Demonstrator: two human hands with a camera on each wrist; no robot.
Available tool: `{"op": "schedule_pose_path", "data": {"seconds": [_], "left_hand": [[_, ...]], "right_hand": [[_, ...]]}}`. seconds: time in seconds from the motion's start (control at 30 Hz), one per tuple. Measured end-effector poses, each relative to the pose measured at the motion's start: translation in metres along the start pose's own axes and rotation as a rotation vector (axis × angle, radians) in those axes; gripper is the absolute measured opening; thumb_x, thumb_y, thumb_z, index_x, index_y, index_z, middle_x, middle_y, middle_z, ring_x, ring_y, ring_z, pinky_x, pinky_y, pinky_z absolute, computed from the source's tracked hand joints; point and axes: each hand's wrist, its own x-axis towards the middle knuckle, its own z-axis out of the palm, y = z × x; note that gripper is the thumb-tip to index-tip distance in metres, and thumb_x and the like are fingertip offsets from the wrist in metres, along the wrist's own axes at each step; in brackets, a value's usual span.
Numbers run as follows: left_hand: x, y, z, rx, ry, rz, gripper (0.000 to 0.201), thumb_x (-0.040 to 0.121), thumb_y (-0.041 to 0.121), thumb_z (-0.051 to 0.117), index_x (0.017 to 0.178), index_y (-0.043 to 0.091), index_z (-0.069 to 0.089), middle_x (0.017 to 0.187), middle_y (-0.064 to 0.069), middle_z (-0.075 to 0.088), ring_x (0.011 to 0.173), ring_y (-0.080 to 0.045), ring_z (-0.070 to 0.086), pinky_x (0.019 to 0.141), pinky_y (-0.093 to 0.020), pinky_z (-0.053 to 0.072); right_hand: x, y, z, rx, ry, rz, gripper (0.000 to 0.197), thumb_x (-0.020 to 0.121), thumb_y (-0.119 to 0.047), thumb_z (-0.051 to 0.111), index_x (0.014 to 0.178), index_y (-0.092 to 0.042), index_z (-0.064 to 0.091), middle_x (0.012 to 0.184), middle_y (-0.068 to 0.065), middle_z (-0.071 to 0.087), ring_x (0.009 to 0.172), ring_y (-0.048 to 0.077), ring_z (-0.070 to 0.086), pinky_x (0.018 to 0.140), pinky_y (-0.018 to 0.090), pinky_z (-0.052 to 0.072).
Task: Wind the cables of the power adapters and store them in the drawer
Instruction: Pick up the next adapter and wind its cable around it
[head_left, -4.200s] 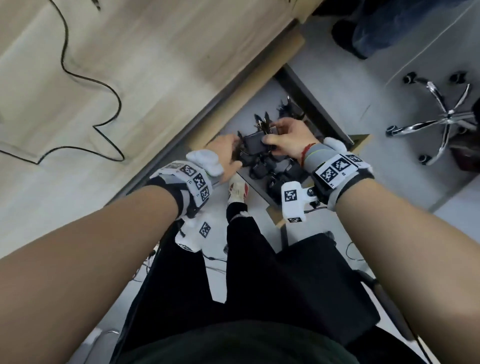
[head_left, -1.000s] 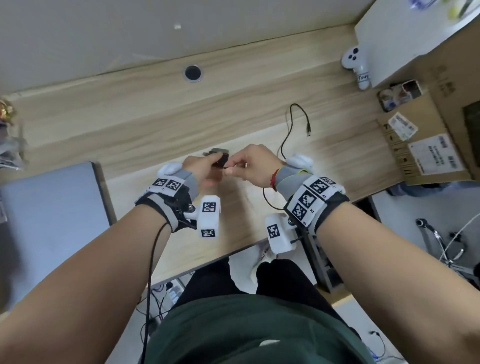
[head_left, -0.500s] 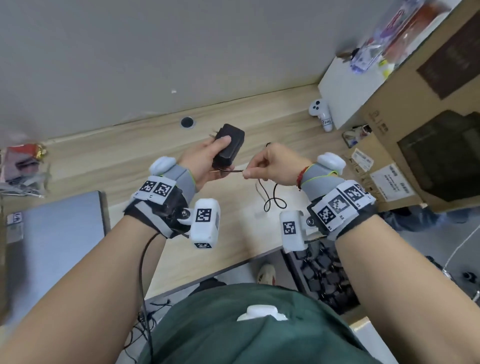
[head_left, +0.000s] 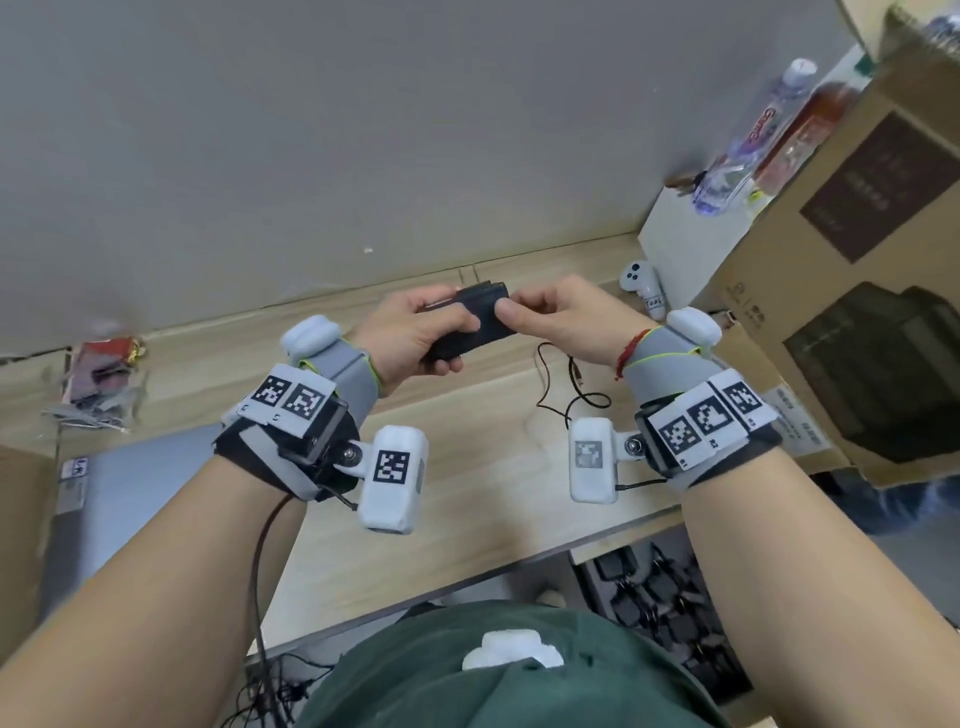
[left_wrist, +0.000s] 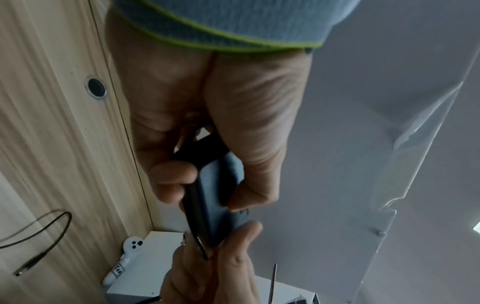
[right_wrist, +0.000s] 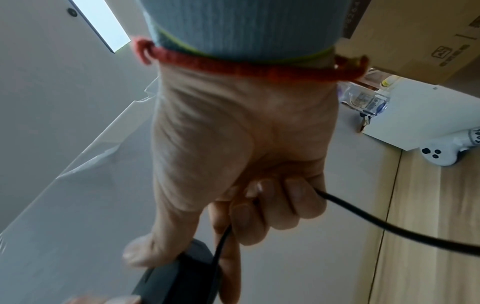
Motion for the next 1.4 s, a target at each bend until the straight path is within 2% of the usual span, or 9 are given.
{"op": "schedule_pose_path", "data": {"seconds": [0.13,0.27,0.4,0.53,0.7,0.83,1.03,1.23,1.4], "left_hand": [[0.003,0.004,0.005,-0.089,0.059,0.004,0.028,0.077,0.022,0.077,0.1,0.011,0.065,0.081,-0.009,0.066,0.052,-0.022,0.058,0.046,-0.021,0.046],[0.002,0.011,0.007,-0.132,0.123,0.077,0.023,0.08,0.026,0.078,0.087,0.011,0.062,0.077,-0.01,0.069,0.055,-0.023,0.063,0.05,-0.022,0.051],[0.004,0.019,0.001,-0.145,0.185,0.117,0.018,0.08,0.02,0.078,0.086,0.011,0.063,0.071,-0.007,0.069,0.051,-0.02,0.061,0.049,-0.02,0.05],[0.007,0.022,-0.009,-0.004,0.233,0.152,0.025,0.074,0.019,0.084,0.086,0.008,0.065,0.076,-0.012,0.07,0.048,-0.021,0.061,0.047,-0.021,0.05],[0.009,0.018,-0.008,0.162,0.221,0.152,0.04,0.071,0.014,0.086,0.099,-0.006,0.064,0.076,-0.013,0.067,0.044,-0.015,0.062,0.043,-0.019,0.048],[0.008,0.019,-0.003,0.197,0.176,0.144,0.036,0.069,0.015,0.087,0.095,-0.001,0.066,0.072,-0.007,0.067,0.046,-0.017,0.061,0.048,-0.024,0.054],[0.007,0.019,-0.006,0.182,0.206,0.137,0.031,0.072,0.011,0.085,0.092,0.001,0.064,0.075,-0.01,0.066,0.041,-0.014,0.06,0.042,-0.02,0.048],[0.002,0.016,-0.006,0.281,0.138,0.163,0.024,0.069,0.012,0.087,0.08,0.013,0.065,0.071,-0.009,0.067,0.047,-0.022,0.062,0.047,-0.026,0.053],[-0.005,0.02,-0.005,0.31,0.067,0.209,0.025,0.071,0.01,0.086,0.083,0.012,0.063,0.068,-0.009,0.066,0.05,-0.025,0.062,0.05,-0.029,0.052]], "right_hand": [[0.003,-0.004,-0.003,0.024,0.022,-0.084,0.037,0.091,-0.054,0.059,0.095,-0.022,0.076,0.07,-0.001,0.049,0.065,0.01,0.039,0.065,0.031,0.029],[0.005,-0.009,-0.001,0.042,0.013,-0.132,0.035,0.092,-0.051,0.06,0.096,-0.02,0.076,0.071,0.024,0.051,0.069,0.014,0.038,0.066,0.03,0.028],[0.002,-0.008,-0.006,0.013,0.043,-0.093,0.028,0.094,-0.037,0.063,0.092,-0.013,0.078,0.054,-0.013,0.04,0.055,0.004,0.033,0.054,0.021,0.027],[-0.003,-0.012,-0.014,0.062,0.093,-0.085,0.017,0.091,-0.022,0.07,0.083,-0.008,0.076,0.046,-0.017,0.053,0.048,-0.003,0.043,0.054,0.008,0.031],[0.004,-0.019,-0.029,0.103,0.211,-0.117,0.017,0.085,-0.028,0.076,0.074,-0.016,0.074,0.065,0.001,0.062,0.059,0.002,0.046,0.063,0.018,0.039],[0.009,-0.027,-0.031,0.111,0.241,-0.129,0.02,0.082,-0.031,0.078,0.074,-0.014,0.072,0.07,0.008,0.062,0.066,0.01,0.049,0.068,0.027,0.041],[0.013,-0.027,-0.028,0.076,0.279,-0.147,0.025,0.077,-0.042,0.078,0.071,-0.018,0.072,0.077,0.024,0.069,0.067,0.012,0.052,0.07,0.03,0.045],[0.017,-0.029,-0.022,0.055,0.292,-0.163,0.02,0.074,-0.045,0.079,0.066,-0.028,0.071,0.07,0.009,0.07,0.064,0.01,0.053,0.069,0.03,0.047],[0.019,-0.029,-0.02,0.047,0.306,-0.187,0.019,0.074,-0.044,0.079,0.066,-0.029,0.071,0.067,-0.002,0.064,0.064,0.011,0.049,0.068,0.029,0.044]]}}
